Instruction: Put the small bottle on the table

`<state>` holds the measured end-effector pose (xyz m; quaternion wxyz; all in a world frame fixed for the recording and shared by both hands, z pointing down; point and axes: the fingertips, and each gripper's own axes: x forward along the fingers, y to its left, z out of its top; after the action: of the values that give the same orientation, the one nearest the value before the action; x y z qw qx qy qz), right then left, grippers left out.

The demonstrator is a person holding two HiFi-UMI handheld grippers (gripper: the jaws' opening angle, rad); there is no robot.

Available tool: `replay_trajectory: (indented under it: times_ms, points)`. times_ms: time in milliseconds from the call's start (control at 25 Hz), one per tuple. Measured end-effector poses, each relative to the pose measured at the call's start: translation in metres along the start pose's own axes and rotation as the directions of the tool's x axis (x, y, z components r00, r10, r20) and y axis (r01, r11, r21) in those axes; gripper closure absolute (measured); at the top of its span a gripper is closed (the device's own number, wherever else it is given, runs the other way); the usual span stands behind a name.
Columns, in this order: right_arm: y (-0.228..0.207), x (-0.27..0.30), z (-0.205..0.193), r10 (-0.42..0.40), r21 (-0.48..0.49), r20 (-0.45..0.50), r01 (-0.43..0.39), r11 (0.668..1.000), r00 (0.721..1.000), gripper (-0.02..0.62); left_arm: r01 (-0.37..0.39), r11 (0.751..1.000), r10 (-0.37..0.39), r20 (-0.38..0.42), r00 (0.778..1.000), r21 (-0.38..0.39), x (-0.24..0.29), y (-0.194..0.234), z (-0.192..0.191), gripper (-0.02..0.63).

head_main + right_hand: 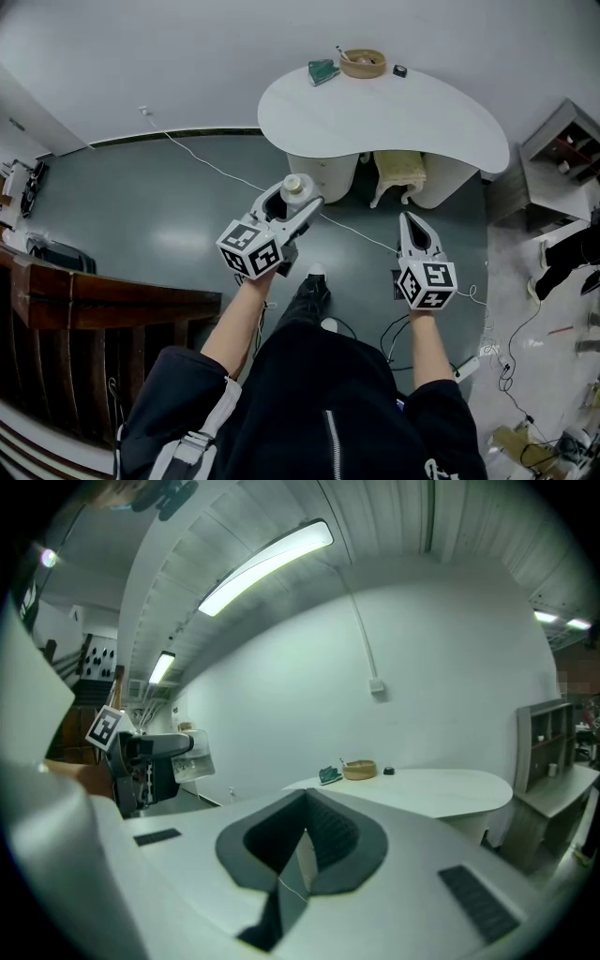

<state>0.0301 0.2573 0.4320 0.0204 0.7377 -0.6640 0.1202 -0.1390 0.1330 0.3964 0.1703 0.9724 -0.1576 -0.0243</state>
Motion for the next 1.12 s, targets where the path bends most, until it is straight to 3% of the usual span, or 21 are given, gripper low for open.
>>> replay_trajectory:
  times_ms: [320,800,1120]
  points:
    - [-0.026,0.094,0.006,-0.006,0.012,-0.023,0.006,1.000,1.000,0.594,0.026,1.000,-0.026,-0.033,0.999,0.000,0.066,0.070,0.004,0.267]
    - [-0.058,0.230,0.045,-0.019,0.039,-0.015,0.020,0.999,1.000,0.594,0.077,0.997,-0.076,-0.049,0.996,0.016,0.152,0.168,0.049,0.267]
    - [-0.061,0.277,0.057,-0.032,0.036,-0.033,0.033,0.999,0.999,0.594,0.079,0.997,-0.079,-0.062,0.995,-0.013,0.181,0.217,0.060,0.267]
